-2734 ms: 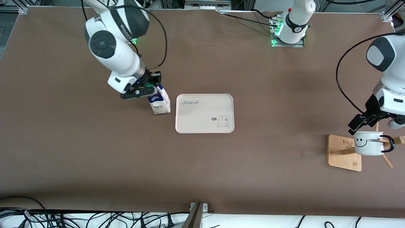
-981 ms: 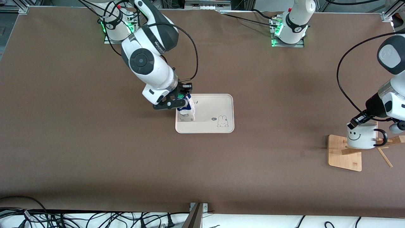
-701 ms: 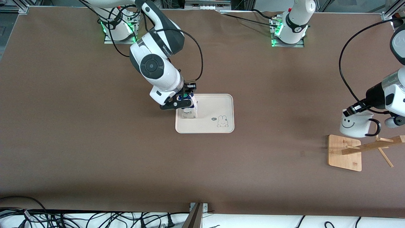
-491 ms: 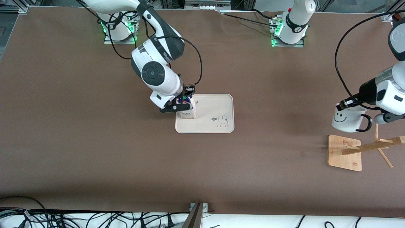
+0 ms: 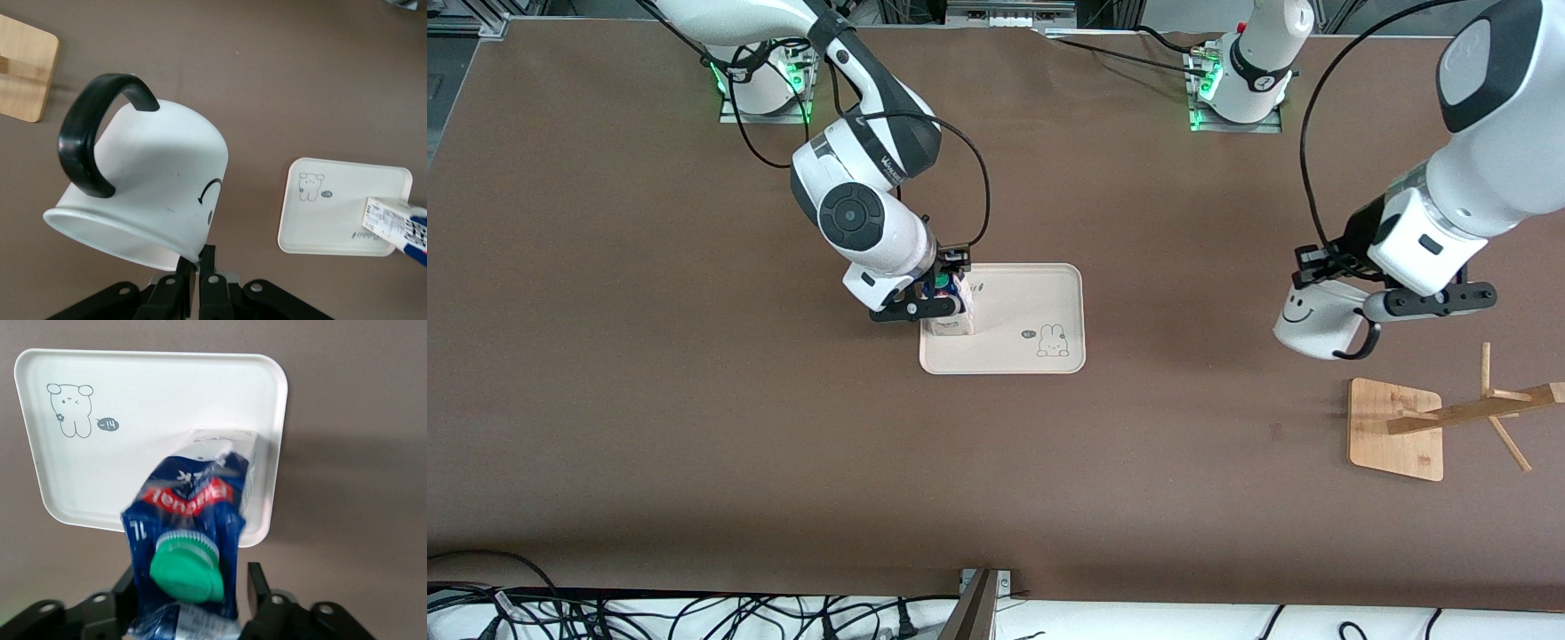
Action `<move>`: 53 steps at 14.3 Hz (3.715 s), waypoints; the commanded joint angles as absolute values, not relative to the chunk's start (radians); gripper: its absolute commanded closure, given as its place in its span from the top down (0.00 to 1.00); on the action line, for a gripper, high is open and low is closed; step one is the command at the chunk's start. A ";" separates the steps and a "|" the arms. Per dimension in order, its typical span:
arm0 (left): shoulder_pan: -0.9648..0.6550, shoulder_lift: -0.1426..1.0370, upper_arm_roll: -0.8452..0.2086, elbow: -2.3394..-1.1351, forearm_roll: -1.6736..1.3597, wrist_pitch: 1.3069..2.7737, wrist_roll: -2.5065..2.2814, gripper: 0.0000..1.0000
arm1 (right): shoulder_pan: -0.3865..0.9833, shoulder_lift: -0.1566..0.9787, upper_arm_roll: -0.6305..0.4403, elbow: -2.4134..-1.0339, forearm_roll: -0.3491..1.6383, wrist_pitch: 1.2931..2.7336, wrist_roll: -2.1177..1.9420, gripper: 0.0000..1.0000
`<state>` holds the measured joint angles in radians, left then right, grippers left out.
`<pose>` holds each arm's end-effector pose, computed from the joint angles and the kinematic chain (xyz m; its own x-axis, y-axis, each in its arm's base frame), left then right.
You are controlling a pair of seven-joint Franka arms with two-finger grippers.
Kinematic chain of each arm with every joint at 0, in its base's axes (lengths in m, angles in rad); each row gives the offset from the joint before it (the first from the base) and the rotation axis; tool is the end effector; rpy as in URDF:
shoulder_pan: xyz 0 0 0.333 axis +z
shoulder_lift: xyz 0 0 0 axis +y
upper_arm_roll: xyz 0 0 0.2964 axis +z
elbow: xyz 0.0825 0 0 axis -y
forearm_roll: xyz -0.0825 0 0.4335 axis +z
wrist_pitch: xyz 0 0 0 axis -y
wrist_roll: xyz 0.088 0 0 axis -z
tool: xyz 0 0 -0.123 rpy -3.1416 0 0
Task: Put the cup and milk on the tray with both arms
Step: 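Open the right gripper and withdraw while the left gripper carries the mug, then lower the white mug onto the tray beside the carton with the left gripper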
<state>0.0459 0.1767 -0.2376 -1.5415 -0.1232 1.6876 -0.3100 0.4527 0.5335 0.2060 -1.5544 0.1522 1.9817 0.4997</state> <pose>0.6449 -0.1295 0.5070 0.9885 0.1310 -0.0755 0.1409 -0.9791 0.1466 0.5671 0.4355 0.2810 0.9751 0.0828 -0.2059 0.0511 -0.9866 -0.1548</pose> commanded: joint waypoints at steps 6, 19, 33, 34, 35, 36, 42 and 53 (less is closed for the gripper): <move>-0.084 0.394 -0.232 -1.467 -0.141 1.658 -0.353 0.00 | 0.459 0.437 0.209 -1.525 0.156 1.944 0.584 1.00; -0.312 0.713 -0.236 -1.197 -0.153 1.658 -0.752 0.00 | 0.451 0.252 -0.064 -1.345 0.034 1.652 0.436 1.00; -0.509 0.920 -0.227 -1.163 -0.233 1.749 -0.940 0.00 | 0.105 0.229 -0.054 -1.403 0.020 1.603 0.071 1.00; -0.508 0.919 -0.226 -1.170 -0.233 1.749 -0.940 0.09 | 0.060 0.209 -0.013 -1.442 -0.001 1.614 0.080 1.00; -0.503 0.919 -0.224 -1.170 -0.229 1.749 -0.927 0.76 | 0.025 0.196 0.029 -1.480 -0.036 1.630 0.089 1.00; -0.503 0.916 -0.216 -1.169 -0.216 1.747 -0.922 1.00 | -0.010 0.180 0.064 -1.535 -0.064 1.681 0.090 1.00; -0.485 0.882 -0.215 -1.158 -0.192 1.733 -0.914 1.00 | -0.152 0.138 0.147 -1.622 -0.071 1.737 0.084 1.00; -0.462 0.534 0.070 -1.154 -0.005 1.597 -0.708 1.00 | -0.097 0.160 0.017 -1.532 -0.068 1.652 0.051 1.00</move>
<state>-0.4626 0.5925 0.0368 -1.1248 -0.0679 1.6030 -0.7826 -0.1189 0.1641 0.0221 -1.5482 -0.0573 1.6696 0.0539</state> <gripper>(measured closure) 0.000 0.000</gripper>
